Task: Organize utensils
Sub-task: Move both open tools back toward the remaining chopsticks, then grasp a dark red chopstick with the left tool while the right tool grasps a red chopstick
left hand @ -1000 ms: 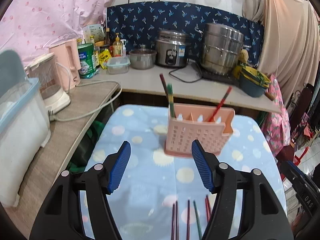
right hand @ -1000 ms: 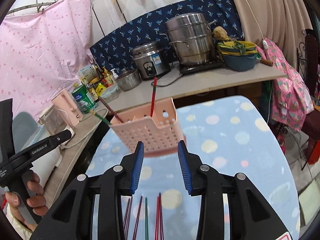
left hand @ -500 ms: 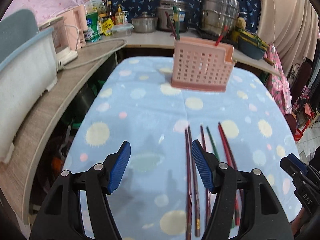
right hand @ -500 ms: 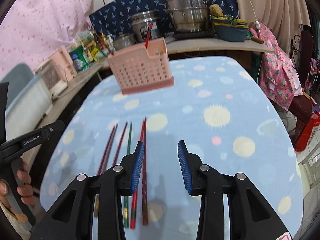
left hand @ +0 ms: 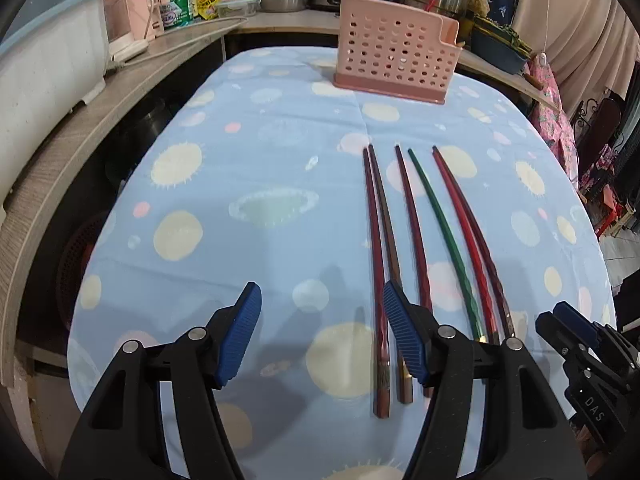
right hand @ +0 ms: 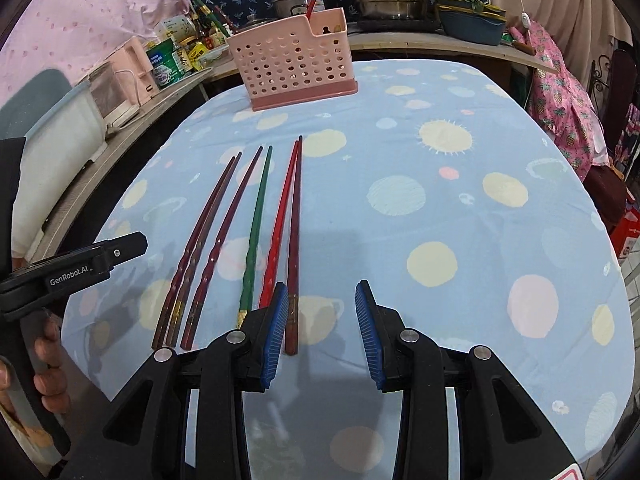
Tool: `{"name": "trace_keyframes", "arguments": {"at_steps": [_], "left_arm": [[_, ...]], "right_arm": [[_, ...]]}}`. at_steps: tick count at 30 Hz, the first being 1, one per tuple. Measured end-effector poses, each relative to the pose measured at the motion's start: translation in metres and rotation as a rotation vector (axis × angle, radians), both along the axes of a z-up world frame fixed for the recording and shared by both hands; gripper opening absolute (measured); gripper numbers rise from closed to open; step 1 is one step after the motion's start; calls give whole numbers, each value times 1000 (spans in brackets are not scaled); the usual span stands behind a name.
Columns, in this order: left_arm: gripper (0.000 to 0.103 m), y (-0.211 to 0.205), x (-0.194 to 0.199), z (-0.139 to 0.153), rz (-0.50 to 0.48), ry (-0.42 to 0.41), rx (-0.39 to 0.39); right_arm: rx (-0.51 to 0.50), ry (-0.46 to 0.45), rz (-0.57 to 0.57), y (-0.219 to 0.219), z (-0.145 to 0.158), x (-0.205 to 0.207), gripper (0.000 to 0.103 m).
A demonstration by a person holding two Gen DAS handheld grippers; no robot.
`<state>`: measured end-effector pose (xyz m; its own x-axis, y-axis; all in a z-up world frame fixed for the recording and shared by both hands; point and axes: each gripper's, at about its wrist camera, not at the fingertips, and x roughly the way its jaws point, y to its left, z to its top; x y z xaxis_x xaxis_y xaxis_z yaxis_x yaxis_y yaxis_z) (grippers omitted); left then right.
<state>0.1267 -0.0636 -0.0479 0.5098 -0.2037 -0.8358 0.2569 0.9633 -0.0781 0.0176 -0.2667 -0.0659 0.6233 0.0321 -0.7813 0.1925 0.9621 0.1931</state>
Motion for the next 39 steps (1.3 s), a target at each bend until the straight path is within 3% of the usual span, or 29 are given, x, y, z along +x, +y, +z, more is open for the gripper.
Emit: {"name": "trace_keyframes", "arguments": {"at_steps": [8,20,39], "left_arm": [[60,0,-14,-12,-22,29,4],[64,-4,-26,-21,-51,54,8],[65,-12,-29,-32,-72,73,22]], "right_arm": [[0,20,27,13,-12,-1,34],[10,42,33,16,-23,4,12],[6,42,32,14,-25,3,7]]}}
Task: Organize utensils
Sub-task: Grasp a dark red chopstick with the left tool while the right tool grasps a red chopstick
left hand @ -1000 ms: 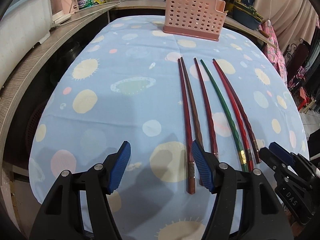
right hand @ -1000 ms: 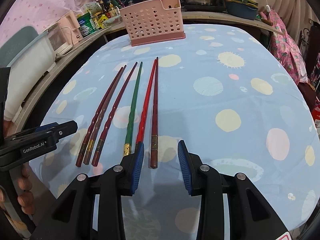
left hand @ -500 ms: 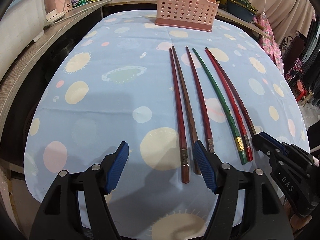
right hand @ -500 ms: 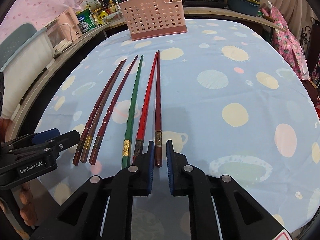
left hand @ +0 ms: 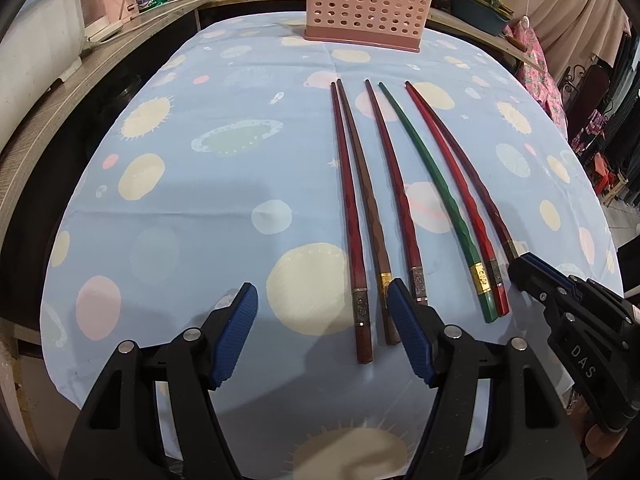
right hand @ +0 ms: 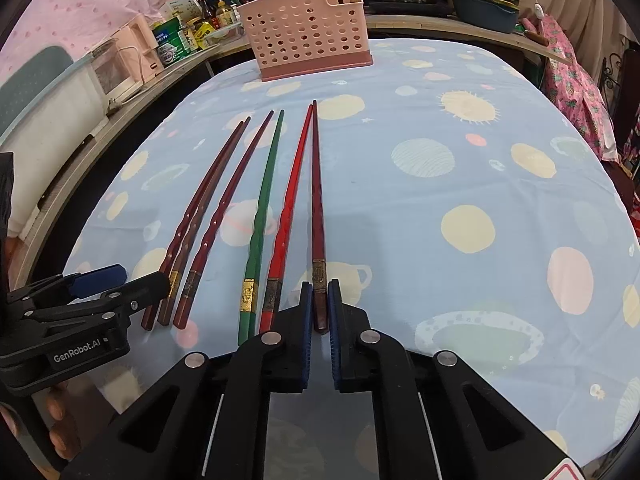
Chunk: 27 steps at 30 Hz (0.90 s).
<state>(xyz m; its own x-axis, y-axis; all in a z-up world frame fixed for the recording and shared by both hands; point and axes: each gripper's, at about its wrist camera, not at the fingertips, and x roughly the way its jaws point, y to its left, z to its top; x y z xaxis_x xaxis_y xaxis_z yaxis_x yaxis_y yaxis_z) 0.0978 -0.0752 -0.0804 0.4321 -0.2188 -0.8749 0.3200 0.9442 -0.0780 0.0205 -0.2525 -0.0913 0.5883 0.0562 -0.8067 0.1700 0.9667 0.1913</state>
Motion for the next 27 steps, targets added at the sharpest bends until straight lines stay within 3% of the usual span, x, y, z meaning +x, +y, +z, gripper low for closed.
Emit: {"name": "trace_keyframes", "arguments": {"at_steps": [15,21,27], "left_arm": [[56,7,0,-2,15,0,-8],[43,9,-2,-2,7,-9,-2],[21,9,-1,-1,-1,-7,-4]], "right_arm": [[9,1,-4,-1,0,0,7],[12,3,-9,-1,0,2,7],[4,5,-1,1,0,4,7]]}}
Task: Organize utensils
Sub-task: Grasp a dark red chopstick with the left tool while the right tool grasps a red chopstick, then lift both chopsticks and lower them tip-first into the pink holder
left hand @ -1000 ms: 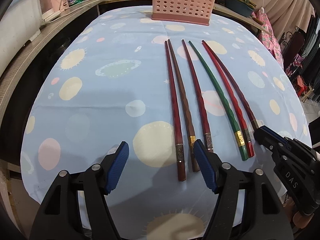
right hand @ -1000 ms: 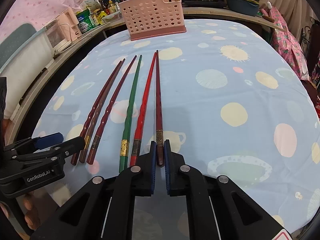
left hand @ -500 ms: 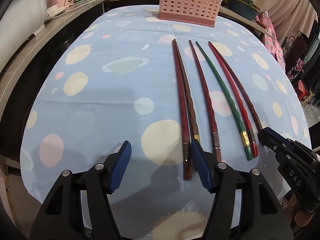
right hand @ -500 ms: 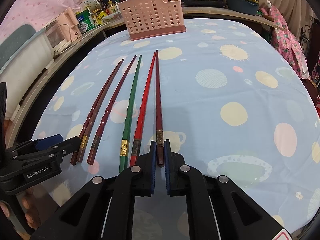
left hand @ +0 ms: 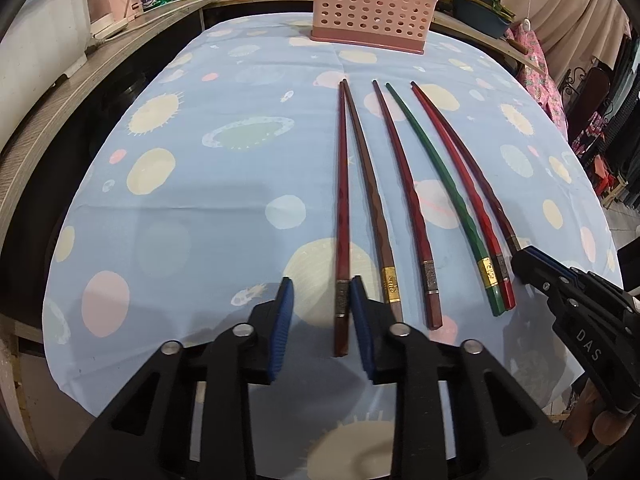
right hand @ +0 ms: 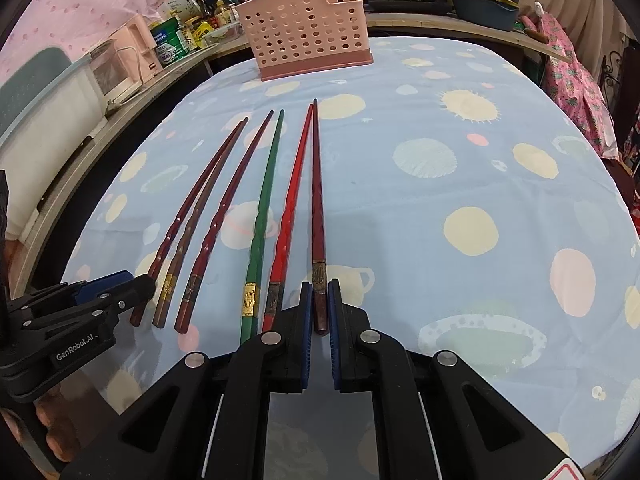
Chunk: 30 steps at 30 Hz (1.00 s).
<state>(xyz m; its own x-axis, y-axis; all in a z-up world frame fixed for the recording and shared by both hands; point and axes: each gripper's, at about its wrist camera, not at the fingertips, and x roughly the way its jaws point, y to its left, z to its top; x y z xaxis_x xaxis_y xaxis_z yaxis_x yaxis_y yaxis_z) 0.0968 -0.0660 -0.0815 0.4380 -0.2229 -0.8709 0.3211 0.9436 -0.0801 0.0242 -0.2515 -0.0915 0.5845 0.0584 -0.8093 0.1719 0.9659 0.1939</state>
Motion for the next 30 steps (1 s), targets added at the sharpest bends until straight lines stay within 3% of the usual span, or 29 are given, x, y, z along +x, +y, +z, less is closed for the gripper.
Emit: {"name": "trace_keyframes", "arguments": {"at_steps": [3,17,30], "left_arm": [[8,1,1,0,0,9,-7],[7,8,-3,11,3,11,-29],[7,22,0,76,41,-84,-113]], "right_arm": [[-2,0,0,0,0,-1,7],[0,-38,-16,-6,17,-14,7],[43,-175,-69,-33,78,-29,7]]}}
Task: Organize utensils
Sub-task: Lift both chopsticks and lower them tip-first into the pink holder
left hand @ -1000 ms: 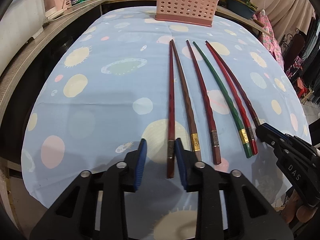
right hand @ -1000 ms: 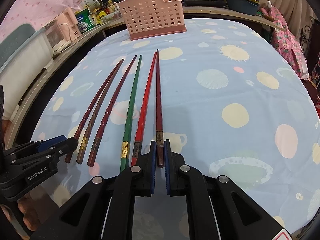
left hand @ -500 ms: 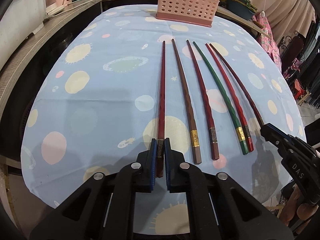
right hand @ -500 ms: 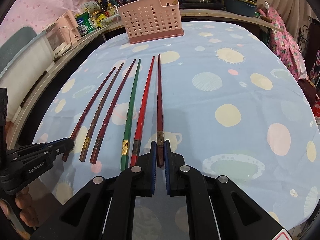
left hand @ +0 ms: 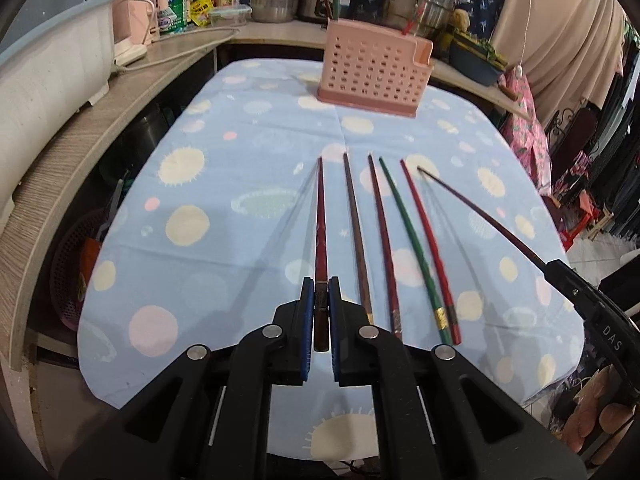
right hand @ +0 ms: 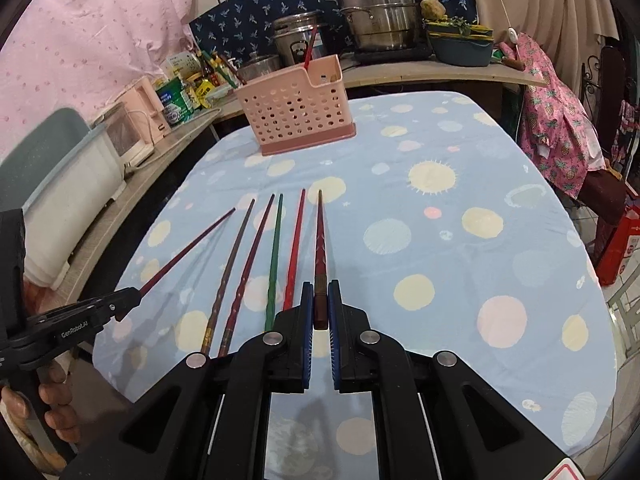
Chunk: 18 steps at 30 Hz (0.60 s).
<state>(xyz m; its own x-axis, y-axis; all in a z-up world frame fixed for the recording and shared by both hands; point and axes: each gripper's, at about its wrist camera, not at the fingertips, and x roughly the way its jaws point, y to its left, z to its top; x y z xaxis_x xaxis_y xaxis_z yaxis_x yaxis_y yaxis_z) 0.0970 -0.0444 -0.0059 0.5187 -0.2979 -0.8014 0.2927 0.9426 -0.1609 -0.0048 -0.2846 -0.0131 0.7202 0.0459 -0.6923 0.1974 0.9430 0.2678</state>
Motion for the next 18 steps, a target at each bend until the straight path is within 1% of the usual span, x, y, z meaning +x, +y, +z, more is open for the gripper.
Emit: {"name": "trace_keyframes", "arguments": {"at_steps": [8,11,13,18], "left_arm": [[7,10,11,48,26,-78,-55],[7,14,17,65,39,-115,-76],[7,16,22,74,46,-136,-80],[7,23,40,94,78,-177,-93]], "right_arm": [[0,-131,-52,-24,55,2,7],[6,-171,-67,-34,70,6,7],[8,-187,-76,-39,78,9,7],[17,-192,-84,-47,83,18,7]]}}
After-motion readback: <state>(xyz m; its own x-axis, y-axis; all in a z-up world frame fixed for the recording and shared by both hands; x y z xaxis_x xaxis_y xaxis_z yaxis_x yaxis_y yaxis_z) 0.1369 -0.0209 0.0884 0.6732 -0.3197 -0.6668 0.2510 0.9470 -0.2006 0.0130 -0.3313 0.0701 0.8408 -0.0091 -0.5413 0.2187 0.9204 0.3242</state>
